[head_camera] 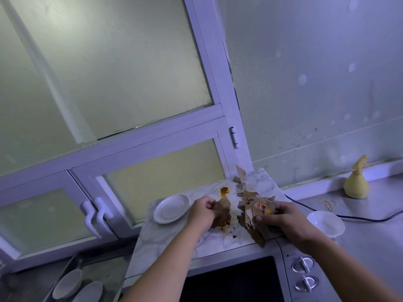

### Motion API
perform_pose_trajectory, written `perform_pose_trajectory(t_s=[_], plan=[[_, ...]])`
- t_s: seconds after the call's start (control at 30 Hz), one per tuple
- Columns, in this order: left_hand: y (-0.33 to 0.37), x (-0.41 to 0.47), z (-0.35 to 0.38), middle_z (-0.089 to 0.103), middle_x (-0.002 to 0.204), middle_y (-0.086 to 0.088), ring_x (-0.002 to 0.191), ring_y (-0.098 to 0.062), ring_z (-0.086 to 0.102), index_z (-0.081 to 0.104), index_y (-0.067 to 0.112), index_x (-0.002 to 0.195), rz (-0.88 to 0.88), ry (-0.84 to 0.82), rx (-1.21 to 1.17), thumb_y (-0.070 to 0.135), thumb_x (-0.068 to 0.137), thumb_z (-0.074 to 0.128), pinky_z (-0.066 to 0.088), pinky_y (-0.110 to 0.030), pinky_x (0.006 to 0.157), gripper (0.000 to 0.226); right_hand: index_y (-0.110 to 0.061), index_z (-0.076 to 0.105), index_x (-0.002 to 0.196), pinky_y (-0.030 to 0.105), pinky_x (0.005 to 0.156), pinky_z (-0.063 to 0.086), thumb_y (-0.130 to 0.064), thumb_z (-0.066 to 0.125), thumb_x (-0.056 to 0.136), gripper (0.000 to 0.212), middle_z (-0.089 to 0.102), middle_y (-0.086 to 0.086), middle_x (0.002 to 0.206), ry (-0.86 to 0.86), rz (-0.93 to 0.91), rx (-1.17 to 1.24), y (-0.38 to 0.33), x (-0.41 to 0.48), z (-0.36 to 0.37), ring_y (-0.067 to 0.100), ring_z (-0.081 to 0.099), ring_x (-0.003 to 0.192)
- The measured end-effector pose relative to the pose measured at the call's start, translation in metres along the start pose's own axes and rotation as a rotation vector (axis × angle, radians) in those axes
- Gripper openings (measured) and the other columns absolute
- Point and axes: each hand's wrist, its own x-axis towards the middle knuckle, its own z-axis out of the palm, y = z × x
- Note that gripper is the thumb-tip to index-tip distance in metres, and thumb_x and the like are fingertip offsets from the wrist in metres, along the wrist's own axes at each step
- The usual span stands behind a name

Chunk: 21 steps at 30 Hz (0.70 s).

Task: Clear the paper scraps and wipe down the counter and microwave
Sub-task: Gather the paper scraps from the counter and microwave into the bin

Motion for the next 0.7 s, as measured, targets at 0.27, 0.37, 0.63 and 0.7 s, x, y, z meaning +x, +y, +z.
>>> perform_pose_trajectory(t_s=[0.27, 0.37, 0.63, 0.7], plan=[[0.036, -0.03, 0.006, 0.074, 0.073, 0.005, 0.065, -0.006, 0.07, 0.072, 0.021, 0.081, 0.058, -0.038, -0.309, 0.018, 0.069, 0.089, 0.052, -0.018, 0.059, 0.021, 0.002, 0.07, 0.072, 0.039, 0.08, 0.049, -0.005, 0.075, 0.071, 0.009, 0.063, 0.028, 0.08, 0.063, -0.013, 0.035, -0.001, 0.0, -0.001, 0.036, 0.06, 0.079], [0.044, -0.042, 0.021, 0.074, 0.07, 0.008, 0.065, -0.004, 0.068, 0.074, 0.022, 0.079, 0.066, -0.103, -0.309, 0.011, 0.077, 0.082, 0.051, -0.016, 0.059, 0.014, 0.008, 0.067, 0.075, 0.036, 0.072, 0.056, -0.006, 0.077, 0.071, 0.018, 0.061, 0.032, 0.079, 0.07, -0.015, 0.084, 0.001, 0.001, -0.003, 0.038, 0.062, 0.075], [0.05, -0.056, 0.023, 0.074, 0.091, -0.005, 0.084, -0.022, 0.062, 0.079, 0.02, 0.087, -0.063, -0.35, -0.54, 0.024, 0.09, 0.071, 0.044, -0.038, 0.085, 0.009, -0.014, 0.069, 0.106, 0.031, 0.052, 0.053, -0.008, 0.085, 0.061, 0.048, 0.071, 0.021, 0.085, 0.253, -0.019, 0.227, -0.002, -0.001, -0.004, 0.028, 0.068, 0.067], [0.052, -0.058, 0.023, 0.074, 0.097, -0.005, 0.091, -0.02, 0.063, 0.078, 0.021, 0.095, -0.014, -0.376, -0.483, 0.033, 0.087, 0.074, 0.047, -0.038, 0.091, 0.015, -0.013, 0.068, 0.108, 0.032, 0.052, 0.053, -0.009, 0.087, 0.058, 0.054, 0.07, 0.022, 0.084, 0.301, -0.017, 0.243, -0.004, -0.002, -0.004, 0.029, 0.065, 0.066]])
